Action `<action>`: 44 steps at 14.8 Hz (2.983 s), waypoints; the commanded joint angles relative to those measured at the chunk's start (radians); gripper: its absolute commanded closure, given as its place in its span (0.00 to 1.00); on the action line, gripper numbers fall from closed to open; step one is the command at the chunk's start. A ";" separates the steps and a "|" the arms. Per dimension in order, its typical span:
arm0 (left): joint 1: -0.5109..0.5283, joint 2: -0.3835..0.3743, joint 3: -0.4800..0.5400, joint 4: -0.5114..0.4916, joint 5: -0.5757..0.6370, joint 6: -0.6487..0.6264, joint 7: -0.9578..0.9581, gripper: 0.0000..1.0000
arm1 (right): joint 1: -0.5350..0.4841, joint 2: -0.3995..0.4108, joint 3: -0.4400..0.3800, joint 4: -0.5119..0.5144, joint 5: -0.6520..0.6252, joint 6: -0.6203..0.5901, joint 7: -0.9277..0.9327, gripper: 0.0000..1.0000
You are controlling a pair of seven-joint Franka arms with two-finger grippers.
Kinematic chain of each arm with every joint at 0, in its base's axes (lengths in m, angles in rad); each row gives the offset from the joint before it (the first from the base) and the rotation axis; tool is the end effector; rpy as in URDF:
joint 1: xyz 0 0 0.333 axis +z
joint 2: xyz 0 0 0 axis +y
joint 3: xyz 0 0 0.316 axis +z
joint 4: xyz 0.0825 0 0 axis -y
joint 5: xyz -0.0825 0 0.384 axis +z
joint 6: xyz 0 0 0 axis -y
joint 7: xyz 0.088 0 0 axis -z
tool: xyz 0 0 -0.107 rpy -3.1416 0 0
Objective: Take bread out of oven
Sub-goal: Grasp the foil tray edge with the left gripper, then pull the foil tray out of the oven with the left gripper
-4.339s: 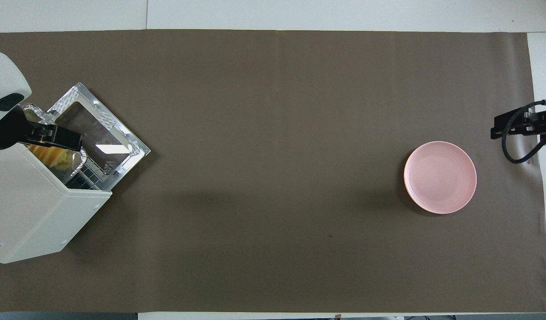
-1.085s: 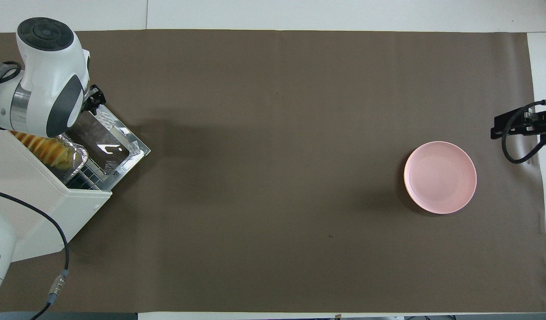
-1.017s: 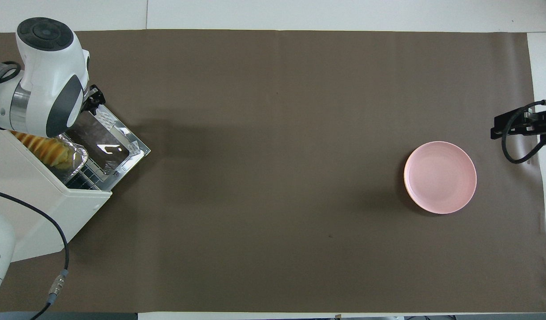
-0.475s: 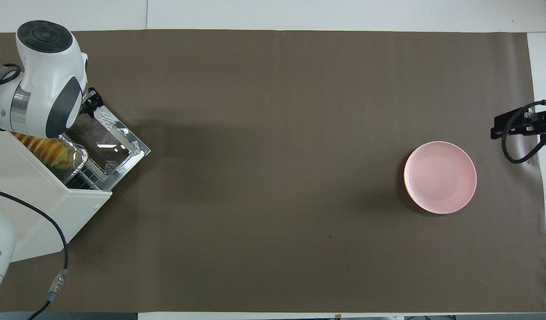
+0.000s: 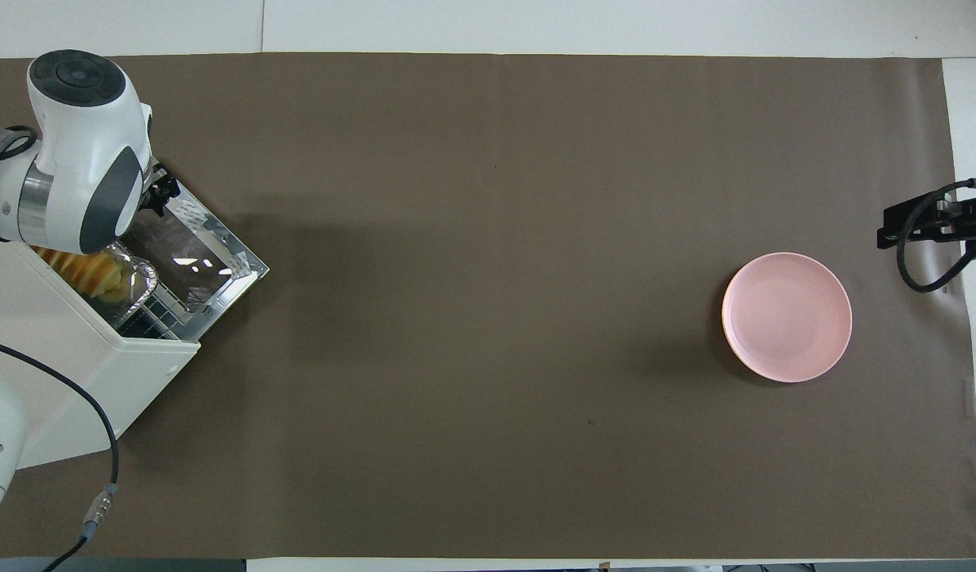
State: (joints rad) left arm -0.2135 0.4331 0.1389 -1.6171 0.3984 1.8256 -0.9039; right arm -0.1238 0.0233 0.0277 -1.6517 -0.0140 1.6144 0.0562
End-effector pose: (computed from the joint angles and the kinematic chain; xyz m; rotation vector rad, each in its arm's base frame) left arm 0.6512 -0.0272 0.3672 -2.5063 -0.8829 -0.0123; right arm 0.5589 -0.0555 0.5770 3.1191 -0.2363 -0.0952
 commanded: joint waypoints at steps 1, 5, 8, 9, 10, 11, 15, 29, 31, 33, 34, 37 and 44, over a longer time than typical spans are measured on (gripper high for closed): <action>0.000 -0.004 0.008 -0.027 0.019 0.050 -0.007 0.00 | -0.011 -0.025 0.009 -0.027 0.017 0.006 0.008 0.00; 0.000 -0.013 0.021 -0.052 0.019 0.078 -0.007 0.00 | -0.011 -0.025 0.009 -0.027 0.017 0.006 0.008 0.00; 0.000 -0.014 0.021 -0.053 0.019 0.080 -0.007 0.00 | -0.011 -0.025 0.009 -0.027 0.017 0.006 0.008 0.00; 0.000 -0.014 0.021 -0.055 0.019 0.078 -0.007 0.00 | -0.011 -0.025 0.009 -0.027 0.017 0.006 0.008 0.00; 0.000 -0.014 0.022 -0.053 0.019 0.077 -0.006 0.04 | -0.011 -0.025 0.009 -0.027 0.017 0.006 0.008 0.00; 0.000 -0.014 0.030 -0.053 0.020 0.077 -0.006 0.08 | -0.011 -0.025 0.009 -0.027 0.017 0.006 0.008 0.00; 0.000 -0.016 0.031 -0.053 0.020 0.069 0.011 0.12 | -0.011 -0.025 0.009 -0.027 0.017 0.006 0.008 0.00; 0.000 -0.017 0.031 -0.052 0.019 0.058 0.051 1.00 | -0.011 -0.025 0.009 -0.027 0.017 0.006 0.008 0.00; 0.000 -0.017 0.030 -0.044 0.019 0.061 0.050 1.00 | -0.011 -0.025 0.009 -0.027 0.017 0.006 0.008 0.00; -0.001 -0.017 0.024 -0.034 0.016 0.060 0.051 1.00 | -0.011 -0.025 0.009 -0.027 0.017 0.006 0.008 0.00; -0.003 -0.017 0.018 -0.023 0.010 0.058 0.051 1.00 | -0.011 -0.025 0.009 -0.027 0.017 0.006 0.008 0.00; -0.012 -0.013 0.007 0.023 -0.123 0.089 0.046 1.00 | -0.011 -0.025 0.009 -0.027 0.017 0.006 0.008 0.00; -0.017 -0.014 -0.079 0.054 -0.249 0.162 0.025 1.00 | -0.011 -0.025 0.009 -0.027 0.017 0.006 0.008 0.00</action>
State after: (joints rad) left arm -0.2241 0.4277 0.0848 -1.5726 0.1809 1.9776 -0.8699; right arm -0.1238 0.0233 0.0277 -1.6517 -0.0140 1.6144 0.0562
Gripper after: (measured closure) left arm 0.982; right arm 0.000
